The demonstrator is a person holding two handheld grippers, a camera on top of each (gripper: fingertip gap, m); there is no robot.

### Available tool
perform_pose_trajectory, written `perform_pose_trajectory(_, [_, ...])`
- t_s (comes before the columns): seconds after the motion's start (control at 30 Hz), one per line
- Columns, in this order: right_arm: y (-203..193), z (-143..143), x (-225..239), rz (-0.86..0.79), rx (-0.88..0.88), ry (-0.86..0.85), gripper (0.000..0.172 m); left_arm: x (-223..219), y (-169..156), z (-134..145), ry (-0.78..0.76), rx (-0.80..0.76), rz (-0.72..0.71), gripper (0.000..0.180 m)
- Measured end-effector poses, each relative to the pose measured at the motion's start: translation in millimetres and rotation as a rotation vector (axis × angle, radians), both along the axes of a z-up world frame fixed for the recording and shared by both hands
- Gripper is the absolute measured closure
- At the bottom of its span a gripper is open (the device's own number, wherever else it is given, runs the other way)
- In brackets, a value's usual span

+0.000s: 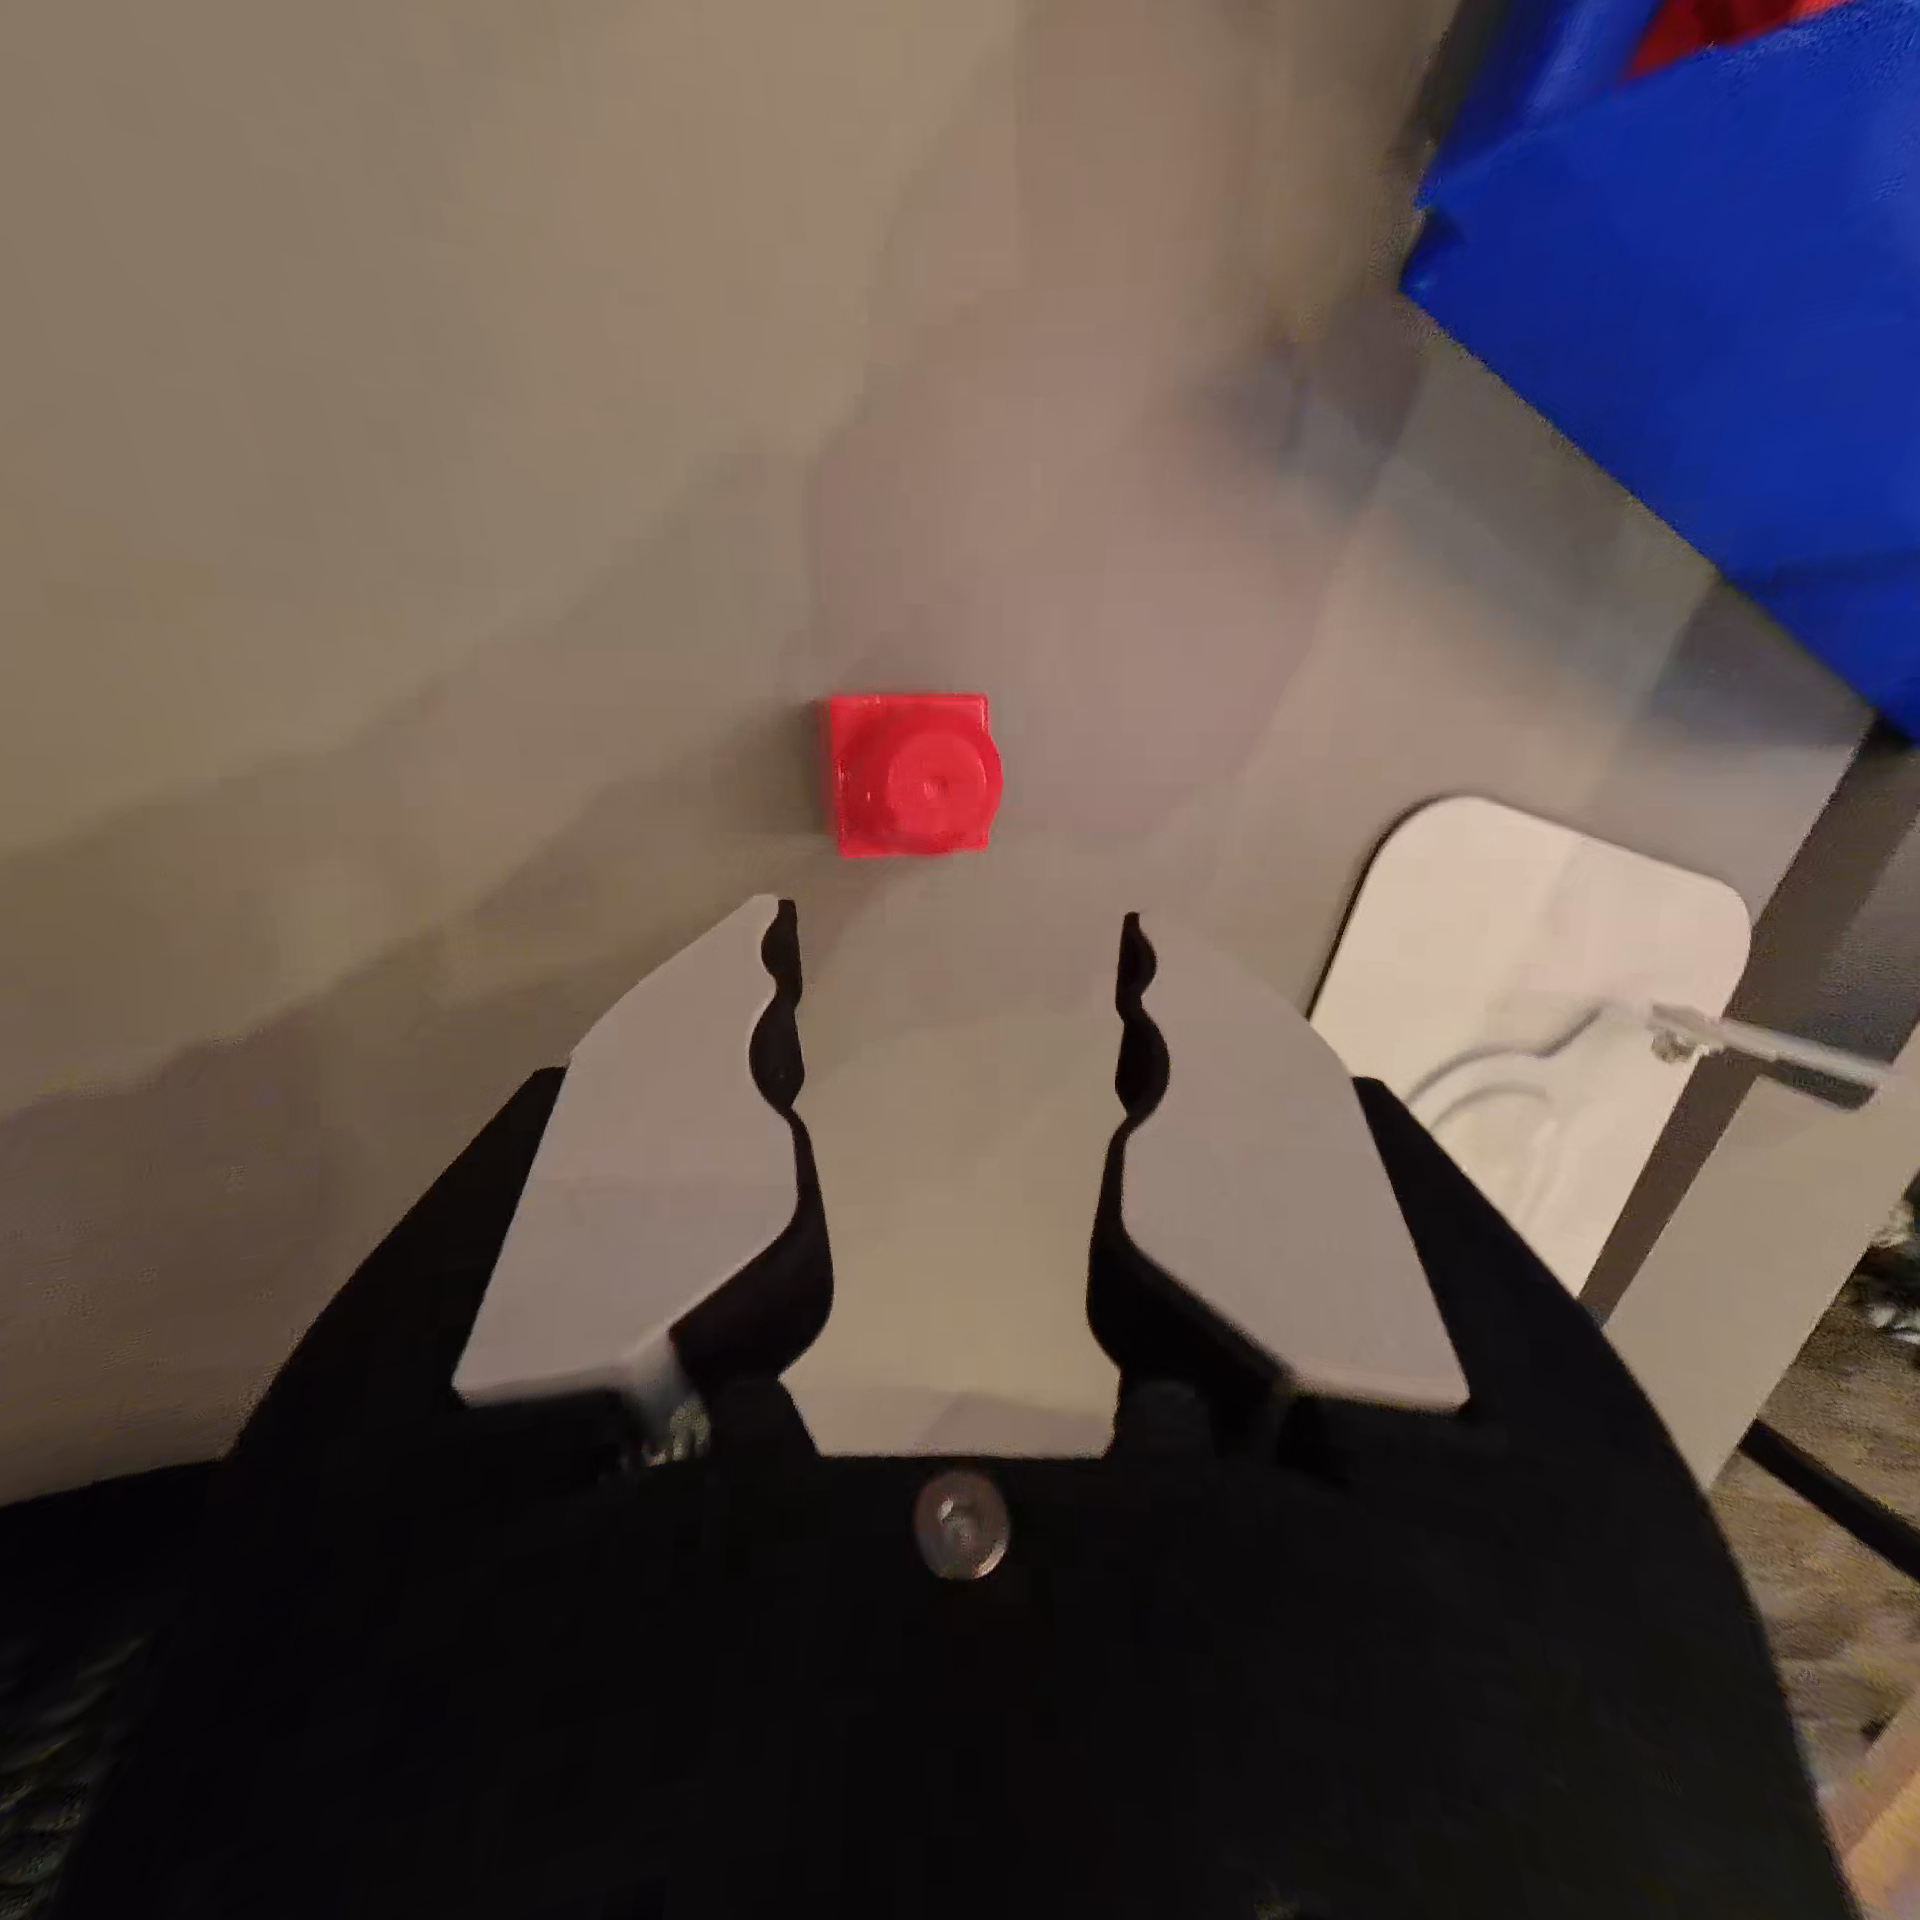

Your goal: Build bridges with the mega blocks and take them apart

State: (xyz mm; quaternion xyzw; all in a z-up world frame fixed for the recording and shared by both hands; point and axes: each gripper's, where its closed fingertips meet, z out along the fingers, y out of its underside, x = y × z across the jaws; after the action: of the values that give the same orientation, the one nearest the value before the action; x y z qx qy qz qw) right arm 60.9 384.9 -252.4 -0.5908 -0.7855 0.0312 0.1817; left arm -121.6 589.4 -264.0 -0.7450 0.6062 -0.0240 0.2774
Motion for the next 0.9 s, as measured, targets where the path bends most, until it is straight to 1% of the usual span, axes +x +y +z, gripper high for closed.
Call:
perform_pose_trajectory(0.07, [0, 9, 12, -0.043, -0.009, 0.052, 0.114, -5, -3, 13, 0.007, 0.025, 0.028, 0.146])
perform_pose_trajectory(0.17, [-1, 16, 29, -0.097, -0.008, 0.119, 0.115, -9, -18, 34, 0.002, 0.048, 0.05, 0.146])
perform_pose_trajectory(0.23, [-5, 18, 40, -0.133, -0.025, 0.149, 0.116, -7, -33, 47, -0.023, 0.045, 0.042, 0.146])
perform_pose_trajectory(0.3, [-9, 19, 49, -0.158, -0.017, 0.17, 0.117, -4, -46, 63, -0.048, 0.081, 0.053, 0.146])
perform_pose_trajectory(0.4, [-18, 16, 61, -0.187, -0.018, 0.188, 0.117, 8, -78, 84, -0.134, 0.065, 0.036, 0.147])
perform_pose_trajectory(0.5, [-26, 10, 74, -0.217, -0.024, 0.195, 0.118, 26, -117, 100, -0.18, 0.061, -0.006, 0.147])
perform_pose_trajectory(0.53, [-28, 7, 78, -0.231, -0.034, 0.199, 0.119, 37, -135, 99, -0.2, 0.016, -0.028, 0.147])
perform_pose_trajectory(0.6, [-31, 2, 84, -0.251, -0.05, 0.214, 0.119, 60, -165, 93, -0.215, -0.014, -0.074, 0.147])
perform_pose_trajectory(0.67, [-32, -1, 88, -0.265, -0.053, 0.223, 0.119, 79, -191, 73, -0.176, -0.06, -0.106, 0.147])
perform_pose_trajectory(0.73, [-33, -4, 91, -0.271, -0.053, 0.217, 0.119, 101, -210, 52, -0.174, -0.101, -0.129, 0.147])
perform_pose_trajectory(0.8, [-35, -5, 91, -0.269, -0.057, 0.221, 0.12, 117, -221, 31, -0.147, -0.123, -0.139, 0.147])
perform_pose_trajectory(0.9, [-37, -6, 90, -0.258, -0.057, 0.218, 0.12, 135, -229, 11, -0.146, -0.166, -0.134, 0.147])
